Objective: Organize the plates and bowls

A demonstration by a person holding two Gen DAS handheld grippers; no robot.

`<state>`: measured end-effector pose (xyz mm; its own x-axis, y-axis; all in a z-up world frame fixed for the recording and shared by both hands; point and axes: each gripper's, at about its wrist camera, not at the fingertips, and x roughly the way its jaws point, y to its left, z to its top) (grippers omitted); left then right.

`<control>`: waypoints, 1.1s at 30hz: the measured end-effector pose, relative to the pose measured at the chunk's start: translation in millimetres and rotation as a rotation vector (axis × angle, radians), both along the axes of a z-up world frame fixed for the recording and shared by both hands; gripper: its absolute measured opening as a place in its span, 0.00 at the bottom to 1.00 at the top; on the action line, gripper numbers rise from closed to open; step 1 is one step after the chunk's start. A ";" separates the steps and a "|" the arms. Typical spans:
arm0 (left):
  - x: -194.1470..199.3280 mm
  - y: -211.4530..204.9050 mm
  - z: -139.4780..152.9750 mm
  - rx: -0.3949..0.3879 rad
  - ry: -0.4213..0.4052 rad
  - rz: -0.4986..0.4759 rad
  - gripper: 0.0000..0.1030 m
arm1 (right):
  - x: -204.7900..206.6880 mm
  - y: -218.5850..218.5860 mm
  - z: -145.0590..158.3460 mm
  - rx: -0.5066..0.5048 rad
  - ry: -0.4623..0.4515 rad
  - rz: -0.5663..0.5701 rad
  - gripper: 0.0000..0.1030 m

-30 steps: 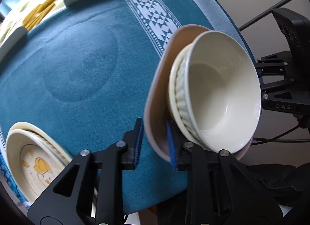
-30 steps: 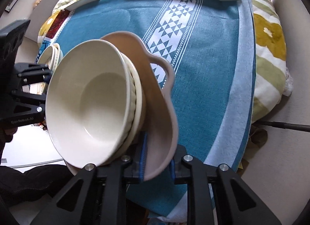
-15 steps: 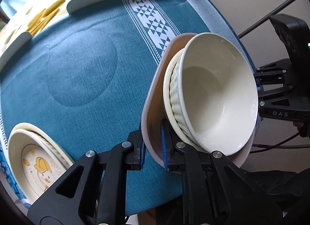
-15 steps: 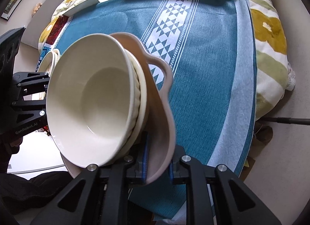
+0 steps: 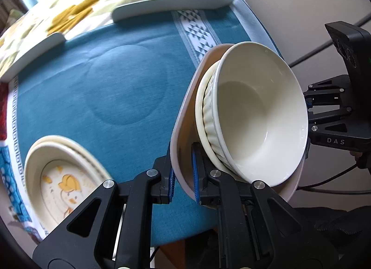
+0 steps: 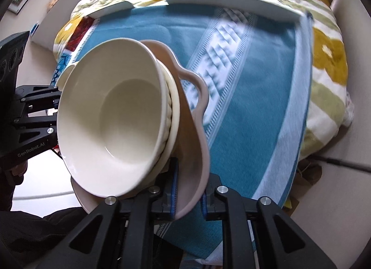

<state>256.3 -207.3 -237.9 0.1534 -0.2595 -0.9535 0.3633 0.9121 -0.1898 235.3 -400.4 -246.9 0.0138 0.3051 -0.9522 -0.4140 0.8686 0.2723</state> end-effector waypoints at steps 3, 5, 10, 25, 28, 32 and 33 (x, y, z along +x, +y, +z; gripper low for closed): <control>-3.0 22.5 13.8 0.012 -0.018 0.053 0.09 | 7.3 24.3 13.7 0.003 -0.016 0.058 0.15; -6.0 43.3 23.3 0.019 -0.030 0.086 0.09 | 10.2 42.4 21.4 0.006 -0.026 0.090 0.15; -17.5 105.8 37.3 0.025 -0.050 0.140 0.09 | 8.8 103.9 38.0 0.010 -0.054 0.153 0.15; -33.1 247.5 5.2 0.031 -0.019 0.107 0.09 | -13.8 239.4 14.6 0.020 -0.036 0.076 0.15; -35.1 251.0 -6.1 0.017 -0.009 0.090 0.09 | -17.1 244.0 5.8 0.006 -0.027 0.054 0.15; -35.2 254.9 -15.6 -0.005 -0.004 0.077 0.09 | -19.5 245.7 -0.8 -0.001 -0.020 0.024 0.14; -34.8 255.1 -16.8 -0.010 -0.001 0.076 0.09 | -20.1 245.9 -0.8 -0.003 -0.025 0.018 0.14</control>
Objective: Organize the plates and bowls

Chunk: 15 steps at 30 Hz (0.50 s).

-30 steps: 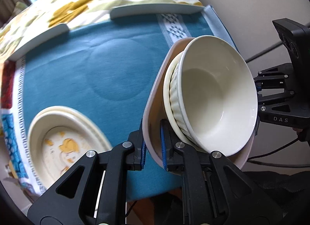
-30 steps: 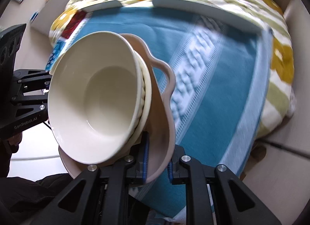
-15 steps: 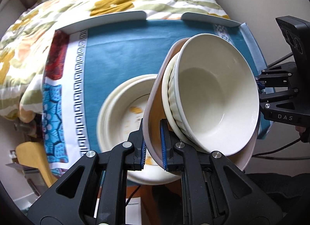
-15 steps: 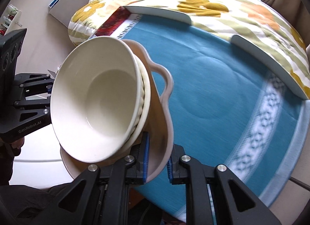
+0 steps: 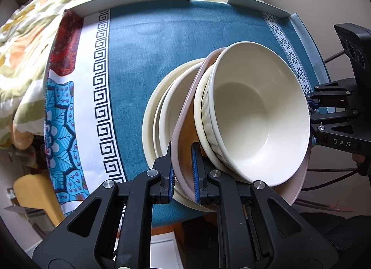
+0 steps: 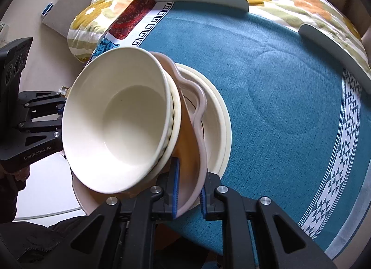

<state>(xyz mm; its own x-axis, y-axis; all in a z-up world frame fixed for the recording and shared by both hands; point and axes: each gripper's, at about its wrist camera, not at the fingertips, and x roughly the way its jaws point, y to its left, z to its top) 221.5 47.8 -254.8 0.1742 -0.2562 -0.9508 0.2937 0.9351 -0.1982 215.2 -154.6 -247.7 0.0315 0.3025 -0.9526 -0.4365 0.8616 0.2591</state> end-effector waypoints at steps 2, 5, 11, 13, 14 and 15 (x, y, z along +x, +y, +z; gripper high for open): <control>1.6 0.4 -2.8 -0.004 0.006 -0.005 0.09 | -0.5 -1.6 -0.1 -0.004 -0.005 -0.011 0.14; 3.2 1.2 -3.8 -0.010 0.003 -0.008 0.09 | -0.1 -3.8 1.2 -0.008 -0.022 -0.022 0.14; 7.2 6.1 -3.6 -0.036 0.016 0.002 0.09 | -0.6 -5.0 -3.5 -0.031 -0.015 -0.044 0.15; 8.6 9.8 -1.1 -0.030 0.016 0.013 0.09 | -0.4 -4.7 -2.1 -0.029 -0.016 -0.058 0.15; 9.7 10.9 2.9 -0.023 0.007 0.014 0.09 | 0.9 -5.1 -1.0 -0.032 -0.016 -0.065 0.15; 10.6 11.7 6.9 -0.022 -0.004 0.011 0.12 | 2.7 -5.1 1.2 -0.042 -0.017 -0.070 0.15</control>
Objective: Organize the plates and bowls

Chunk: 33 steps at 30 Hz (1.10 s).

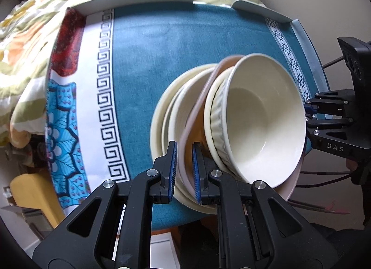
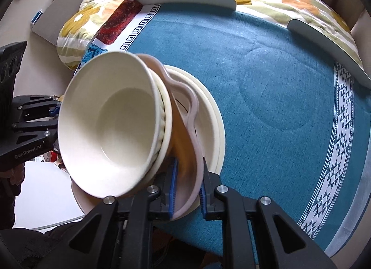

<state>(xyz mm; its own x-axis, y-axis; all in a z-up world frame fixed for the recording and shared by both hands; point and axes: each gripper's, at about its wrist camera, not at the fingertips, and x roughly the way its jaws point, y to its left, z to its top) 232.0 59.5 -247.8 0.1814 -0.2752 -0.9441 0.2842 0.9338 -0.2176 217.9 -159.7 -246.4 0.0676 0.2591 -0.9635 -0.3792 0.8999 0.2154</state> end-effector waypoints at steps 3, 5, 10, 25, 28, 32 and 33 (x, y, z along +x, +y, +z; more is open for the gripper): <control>1.7 -0.3 16.1 0.014 -0.037 -0.014 0.14 | 1.2 2.6 5.3 -0.037 -0.018 0.017 0.15; 1.0 -3.0 24.3 0.036 -0.055 -0.032 0.14 | 0.5 2.2 8.9 -0.048 -0.030 0.025 0.15; -5.1 -0.4 34.3 0.073 -0.071 -0.041 0.14 | -2.7 -7.1 20.7 -0.062 -0.049 0.011 0.15; -107.4 1.5 140.2 0.020 -0.370 0.086 0.45 | -96.4 -21.3 122.4 0.011 -0.329 -0.138 0.60; -144.7 0.3 172.0 0.023 -0.516 0.185 0.91 | -125.8 -33.4 154.1 0.053 -0.436 -0.224 0.84; -197.1 -10.7 212.5 0.055 -0.712 0.266 1.00 | -170.8 -49.5 191.9 0.031 -0.571 -0.336 0.84; -206.9 -13.9 219.6 0.065 -0.740 0.275 1.00 | -185.7 -53.2 201.4 0.015 -0.620 -0.355 0.84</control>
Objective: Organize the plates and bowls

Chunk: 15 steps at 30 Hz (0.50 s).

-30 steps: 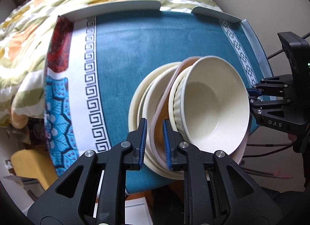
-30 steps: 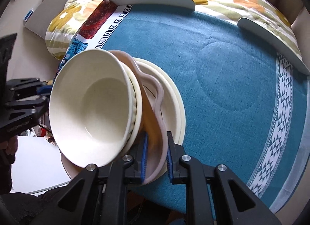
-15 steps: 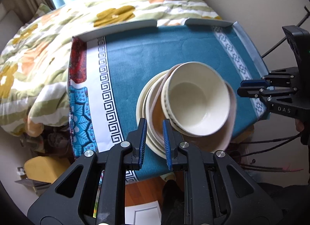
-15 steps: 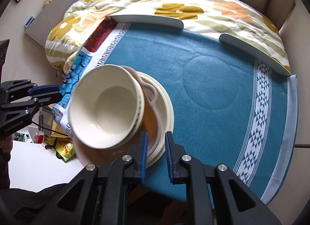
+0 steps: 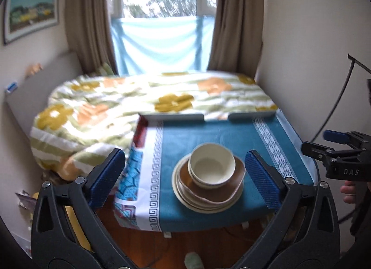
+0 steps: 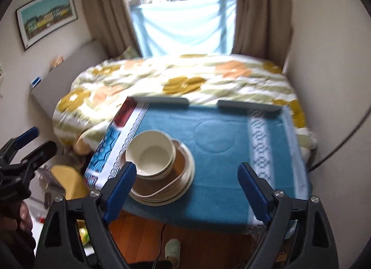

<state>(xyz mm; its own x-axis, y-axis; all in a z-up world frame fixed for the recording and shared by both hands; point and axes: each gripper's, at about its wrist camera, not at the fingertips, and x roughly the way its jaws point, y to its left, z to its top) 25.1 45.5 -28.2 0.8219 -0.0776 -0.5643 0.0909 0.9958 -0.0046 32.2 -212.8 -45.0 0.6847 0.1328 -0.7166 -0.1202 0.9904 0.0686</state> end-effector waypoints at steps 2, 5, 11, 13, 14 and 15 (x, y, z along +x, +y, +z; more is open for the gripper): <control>-21.3 -9.4 12.7 0.017 -0.046 0.022 1.00 | -24.4 -4.9 14.1 -0.014 -0.077 -0.030 0.84; -54.1 -23.6 26.3 0.028 -0.110 0.042 1.00 | -58.8 -12.3 31.9 -0.034 -0.194 -0.059 0.84; -114.5 -38.3 38.3 0.037 -0.164 0.081 1.00 | -113.6 -20.4 46.1 -0.075 -0.287 -0.122 0.84; -126.3 -40.4 39.3 0.042 -0.145 0.089 1.00 | -127.0 -20.0 48.2 -0.076 -0.272 -0.120 0.84; -131.0 -41.5 39.1 0.043 -0.125 0.088 1.00 | -134.7 -19.7 48.7 -0.075 -0.261 -0.111 0.84; -136.0 -43.1 38.1 0.038 -0.110 0.078 1.00 | -140.6 -17.9 48.7 -0.077 -0.254 -0.107 0.84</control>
<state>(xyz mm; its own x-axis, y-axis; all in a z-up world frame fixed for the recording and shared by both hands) -110.9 2.4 9.8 0.8815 0.0089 -0.4720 0.0108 0.9992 0.0389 -108.4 -230.7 3.7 0.8509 0.0018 -0.5253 -0.0183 0.9995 -0.0262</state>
